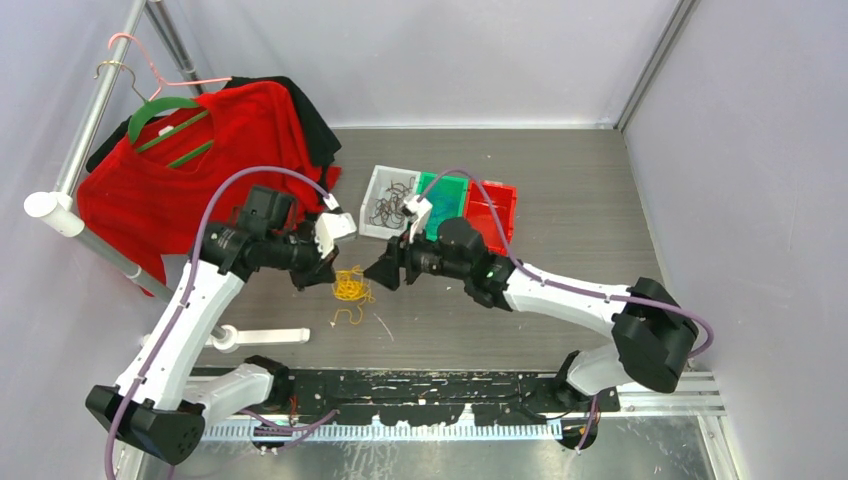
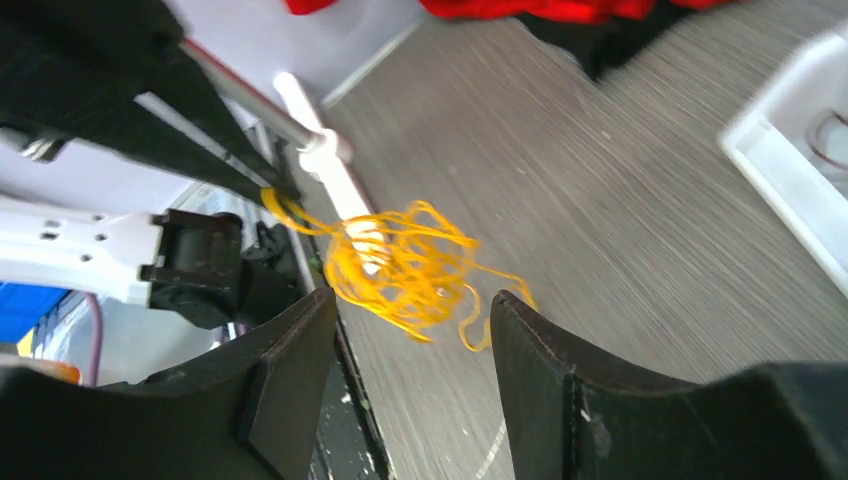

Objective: Untangle the cables

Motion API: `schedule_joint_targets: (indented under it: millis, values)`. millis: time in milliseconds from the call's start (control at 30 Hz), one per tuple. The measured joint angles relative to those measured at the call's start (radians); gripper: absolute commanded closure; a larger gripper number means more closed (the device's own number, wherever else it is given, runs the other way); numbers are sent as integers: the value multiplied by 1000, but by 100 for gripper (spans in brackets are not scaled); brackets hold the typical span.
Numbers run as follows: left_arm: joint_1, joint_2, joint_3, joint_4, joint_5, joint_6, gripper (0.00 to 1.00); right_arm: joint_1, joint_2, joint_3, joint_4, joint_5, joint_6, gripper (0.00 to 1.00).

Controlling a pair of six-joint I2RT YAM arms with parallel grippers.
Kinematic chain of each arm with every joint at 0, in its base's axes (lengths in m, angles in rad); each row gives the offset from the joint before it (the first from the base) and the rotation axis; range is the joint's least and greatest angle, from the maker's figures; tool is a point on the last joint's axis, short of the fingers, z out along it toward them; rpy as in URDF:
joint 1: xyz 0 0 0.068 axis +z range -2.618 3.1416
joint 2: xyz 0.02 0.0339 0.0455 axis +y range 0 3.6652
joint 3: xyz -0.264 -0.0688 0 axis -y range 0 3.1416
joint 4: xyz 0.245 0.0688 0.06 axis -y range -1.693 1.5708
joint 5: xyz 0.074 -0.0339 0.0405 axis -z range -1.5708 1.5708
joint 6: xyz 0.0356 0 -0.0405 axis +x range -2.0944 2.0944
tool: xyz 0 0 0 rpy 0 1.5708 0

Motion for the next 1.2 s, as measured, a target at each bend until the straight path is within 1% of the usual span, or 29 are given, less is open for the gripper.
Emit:
schedule_joint_targets:
  millis: [133, 233, 367, 467, 500, 567, 667, 833, 967, 1033, 1200]
  values:
    - [0, 16, 43, -14, 32, -29, 100, 92, 12, -4, 123, 27, -49, 38]
    - [0, 19, 59, -28, 49, -39, 100, 143, 39, -3, 203, 54, -87, 42]
    - [0, 19, 73, -64, 68, -39, 100, 172, 84, 6, 237, 129, -144, 48]
    - [0, 19, 86, -93, 85, -35, 100, 187, 100, 7, 240, 196, -182, 50]
    - [0, 19, 90, -101, 90, -33, 100, 192, 103, 7, 244, 224, -195, 50]
    - [0, 19, 98, -122, 107, -29, 100, 201, 108, 7, 259, 270, -215, 46]
    - [0, 21, 106, -148, 130, -26, 100, 212, 117, 7, 301, 312, -232, 42]
    - [0, 36, 106, -166, 148, -26, 100, 223, 149, 10, 362, 311, -221, 41]
    - [0, 43, 108, -166, 143, -26, 100, 228, 155, 0, 370, 325, -202, 40]
    - [0, 43, 109, -166, 139, -26, 100, 229, 139, -37, 385, 352, -196, 40]
    - [0, 42, 109, -158, 123, -39, 100, 229, 53, -148, 348, 426, -188, 38]
